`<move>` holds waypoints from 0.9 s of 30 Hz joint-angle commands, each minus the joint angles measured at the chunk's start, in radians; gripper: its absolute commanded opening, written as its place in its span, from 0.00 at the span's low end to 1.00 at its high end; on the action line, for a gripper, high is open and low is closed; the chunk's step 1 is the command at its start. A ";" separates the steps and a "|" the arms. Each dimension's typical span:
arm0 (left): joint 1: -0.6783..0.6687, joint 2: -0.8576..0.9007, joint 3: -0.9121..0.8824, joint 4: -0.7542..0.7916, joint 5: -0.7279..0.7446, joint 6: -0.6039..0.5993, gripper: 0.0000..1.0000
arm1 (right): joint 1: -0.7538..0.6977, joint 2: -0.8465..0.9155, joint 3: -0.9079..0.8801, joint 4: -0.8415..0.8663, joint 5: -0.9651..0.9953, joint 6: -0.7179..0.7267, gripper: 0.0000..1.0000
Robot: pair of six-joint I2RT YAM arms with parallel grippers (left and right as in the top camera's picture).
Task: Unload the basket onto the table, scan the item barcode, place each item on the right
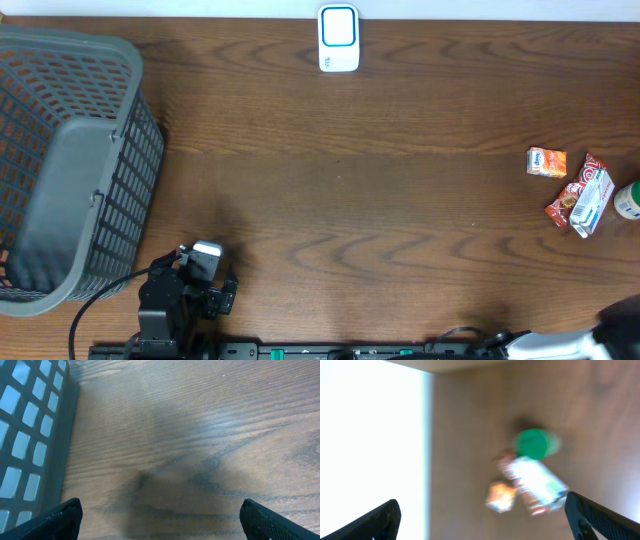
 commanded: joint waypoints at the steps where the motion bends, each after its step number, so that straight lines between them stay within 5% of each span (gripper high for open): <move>1: 0.004 -0.005 -0.017 -0.044 0.006 0.002 0.99 | 0.011 -0.131 0.007 -0.006 -0.286 0.194 0.99; 12: 0.004 -0.005 -0.018 -0.044 0.006 0.002 0.98 | 0.029 -0.436 0.037 0.463 -0.586 0.374 0.99; 27: 0.004 -0.007 -0.046 -0.024 0.006 0.002 0.98 | 0.234 -0.413 0.114 0.471 -0.687 0.248 0.99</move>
